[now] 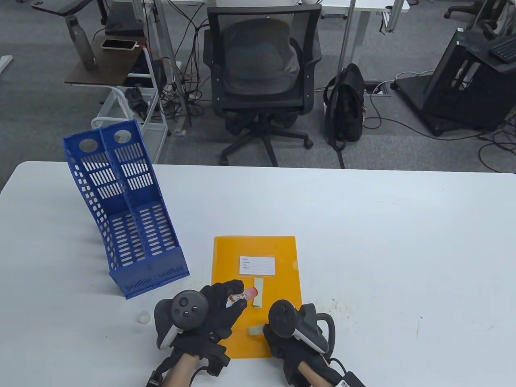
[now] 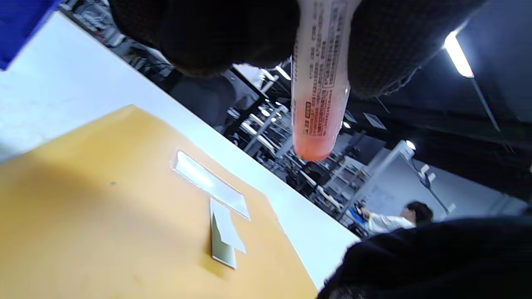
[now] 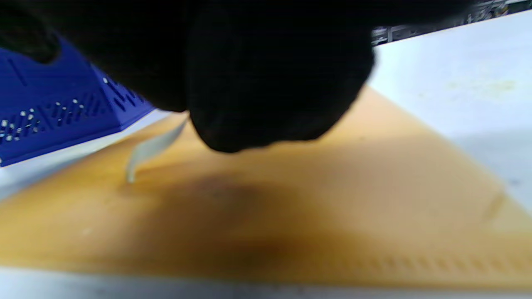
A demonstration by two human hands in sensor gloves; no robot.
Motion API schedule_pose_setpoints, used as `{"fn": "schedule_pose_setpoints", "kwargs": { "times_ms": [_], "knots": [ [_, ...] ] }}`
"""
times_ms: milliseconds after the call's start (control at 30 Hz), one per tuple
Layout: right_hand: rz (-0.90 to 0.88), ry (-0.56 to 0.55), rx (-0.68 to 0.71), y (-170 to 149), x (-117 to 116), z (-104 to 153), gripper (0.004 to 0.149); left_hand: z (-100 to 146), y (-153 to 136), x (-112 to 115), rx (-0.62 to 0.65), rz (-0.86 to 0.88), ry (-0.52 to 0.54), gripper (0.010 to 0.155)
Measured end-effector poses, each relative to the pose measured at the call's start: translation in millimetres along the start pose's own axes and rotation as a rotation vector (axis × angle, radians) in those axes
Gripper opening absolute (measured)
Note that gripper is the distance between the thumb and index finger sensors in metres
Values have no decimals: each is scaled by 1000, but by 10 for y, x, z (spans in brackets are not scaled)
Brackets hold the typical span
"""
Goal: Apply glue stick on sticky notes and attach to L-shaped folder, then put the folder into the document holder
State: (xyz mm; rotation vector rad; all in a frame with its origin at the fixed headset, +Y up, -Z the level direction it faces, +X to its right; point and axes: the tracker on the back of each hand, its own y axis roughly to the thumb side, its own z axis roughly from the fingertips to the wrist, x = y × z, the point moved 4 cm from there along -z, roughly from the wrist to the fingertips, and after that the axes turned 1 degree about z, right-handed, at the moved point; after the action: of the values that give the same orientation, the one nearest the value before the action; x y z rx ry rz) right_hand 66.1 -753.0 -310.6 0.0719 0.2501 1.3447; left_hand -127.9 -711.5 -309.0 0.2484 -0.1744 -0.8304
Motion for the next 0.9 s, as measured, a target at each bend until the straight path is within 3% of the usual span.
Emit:
{"fn": "schedule_pose_setpoints", "kwargs": {
  "times_ms": [67, 200, 300, 900],
  "knots": [
    [5, -7, -8, -7, 0, 1, 40, -6, 60, 58, 13, -35, -33, 44],
    [24, 3, -21, -15, -28, -8, 40, -47, 88, 301, 8, -142, -200, 42],
    [40, 24, -31, -19, -62, -18, 40, -70, 99, 445, 10, -193, -243, 42],
    [222, -50, 8, 112, -83, -10, 40, -83, 179, 620, 6, -317, -253, 42]
  ]
}}
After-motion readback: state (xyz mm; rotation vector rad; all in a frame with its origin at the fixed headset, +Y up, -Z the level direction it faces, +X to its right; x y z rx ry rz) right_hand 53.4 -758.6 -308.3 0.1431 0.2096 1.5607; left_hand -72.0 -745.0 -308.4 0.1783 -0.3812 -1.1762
